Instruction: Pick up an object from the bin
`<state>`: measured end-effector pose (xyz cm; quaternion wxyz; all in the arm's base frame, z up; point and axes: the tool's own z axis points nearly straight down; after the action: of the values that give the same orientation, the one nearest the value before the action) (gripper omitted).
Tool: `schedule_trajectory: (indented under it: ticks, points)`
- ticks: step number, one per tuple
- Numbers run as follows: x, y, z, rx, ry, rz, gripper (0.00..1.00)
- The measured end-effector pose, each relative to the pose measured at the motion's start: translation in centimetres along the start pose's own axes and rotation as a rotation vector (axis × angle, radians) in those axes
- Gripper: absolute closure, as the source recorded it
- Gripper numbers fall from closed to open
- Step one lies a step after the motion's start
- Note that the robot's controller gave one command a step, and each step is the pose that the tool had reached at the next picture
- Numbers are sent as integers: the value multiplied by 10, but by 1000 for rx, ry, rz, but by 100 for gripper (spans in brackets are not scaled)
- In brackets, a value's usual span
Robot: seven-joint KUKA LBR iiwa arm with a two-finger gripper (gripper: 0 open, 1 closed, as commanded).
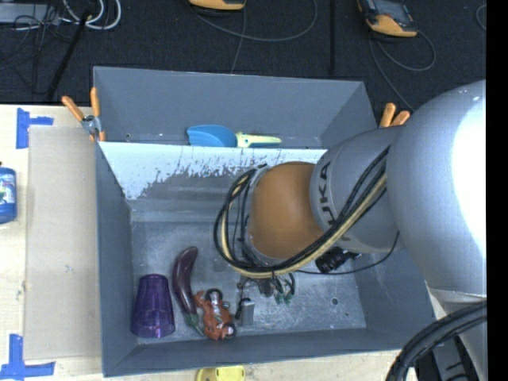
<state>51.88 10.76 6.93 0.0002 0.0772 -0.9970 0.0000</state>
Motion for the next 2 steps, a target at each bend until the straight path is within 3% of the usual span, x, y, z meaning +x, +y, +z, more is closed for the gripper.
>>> schedule_trajectory:
  ticks: [1,2]
  points:
    - [0,0,0,0,0,0,0]
    - [7,22,0,4,0,-101,0]
